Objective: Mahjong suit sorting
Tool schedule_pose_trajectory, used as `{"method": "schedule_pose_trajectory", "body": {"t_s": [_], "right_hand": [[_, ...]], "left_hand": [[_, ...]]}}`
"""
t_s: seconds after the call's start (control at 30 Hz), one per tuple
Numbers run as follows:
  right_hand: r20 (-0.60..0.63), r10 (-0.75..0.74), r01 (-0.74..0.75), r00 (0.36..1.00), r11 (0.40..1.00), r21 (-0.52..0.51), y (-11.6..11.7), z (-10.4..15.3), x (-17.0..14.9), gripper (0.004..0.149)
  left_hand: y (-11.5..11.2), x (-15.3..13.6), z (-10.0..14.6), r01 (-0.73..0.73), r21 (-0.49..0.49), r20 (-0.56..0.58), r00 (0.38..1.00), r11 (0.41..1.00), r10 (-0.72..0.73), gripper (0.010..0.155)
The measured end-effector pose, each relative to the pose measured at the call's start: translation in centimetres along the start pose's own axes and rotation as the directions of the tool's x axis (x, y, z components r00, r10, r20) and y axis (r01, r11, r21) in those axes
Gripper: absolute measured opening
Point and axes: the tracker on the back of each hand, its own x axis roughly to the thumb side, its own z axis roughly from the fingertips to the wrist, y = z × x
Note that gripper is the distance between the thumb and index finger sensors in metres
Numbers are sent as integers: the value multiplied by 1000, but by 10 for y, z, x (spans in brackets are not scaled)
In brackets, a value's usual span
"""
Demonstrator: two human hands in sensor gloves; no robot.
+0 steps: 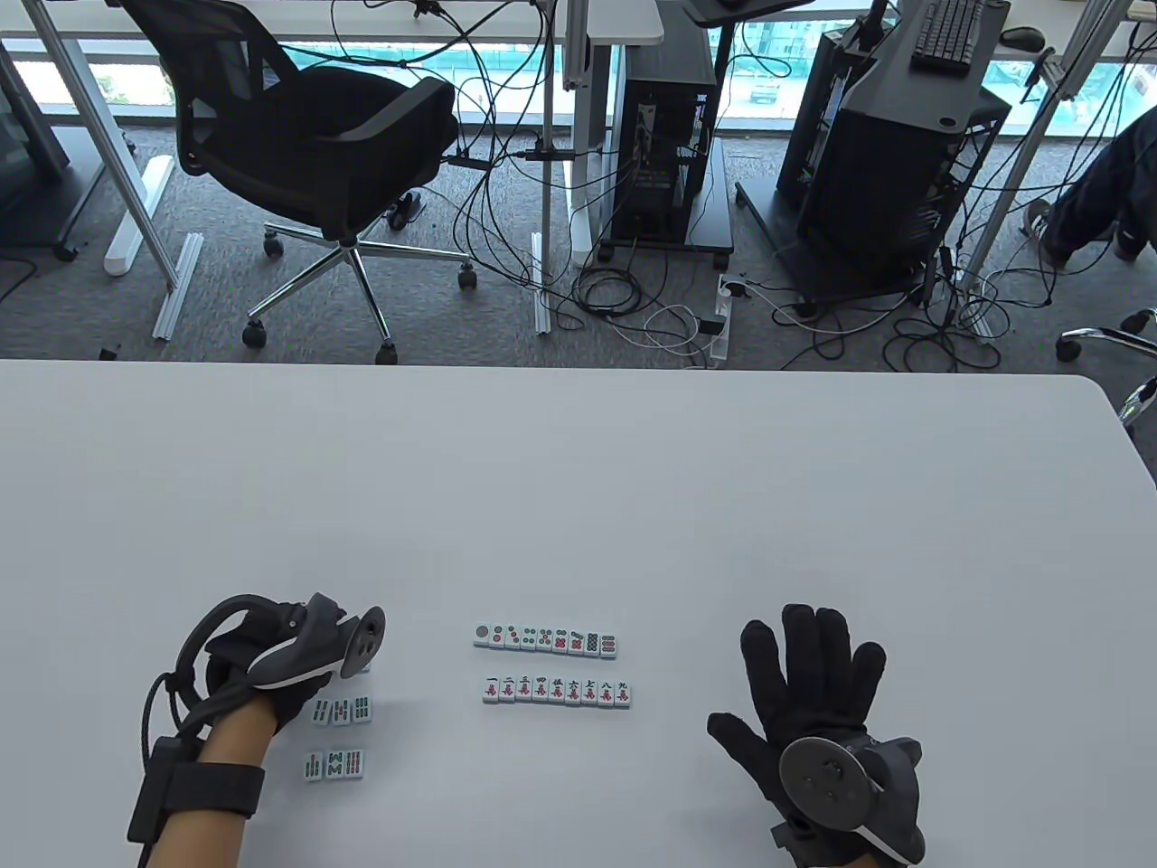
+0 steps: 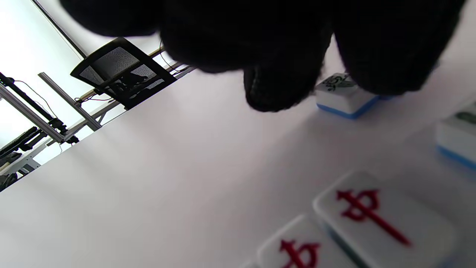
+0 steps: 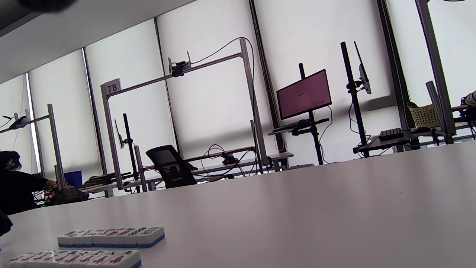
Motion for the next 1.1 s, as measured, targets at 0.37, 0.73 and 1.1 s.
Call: {"method": "schedule_pose_trajectory", "body": {"t_s": [0.37, 0.73, 1.1], "right_hand": [[3, -3, 3, 1000, 1000, 4, 1, 0, 0, 83], [12, 3, -3, 1000, 1000, 10, 3, 1, 1, 83], [22, 3, -4, 1000, 1000, 15, 3, 1, 3, 83]], "left_hand": [[-10, 8, 1, 24, 1, -13, 1000, 1000, -24, 59], [50, 57, 42, -199, 116, 193, 965, 973, 175, 62], [43, 129, 53, -96, 112, 335, 941, 989, 54, 63]]}}
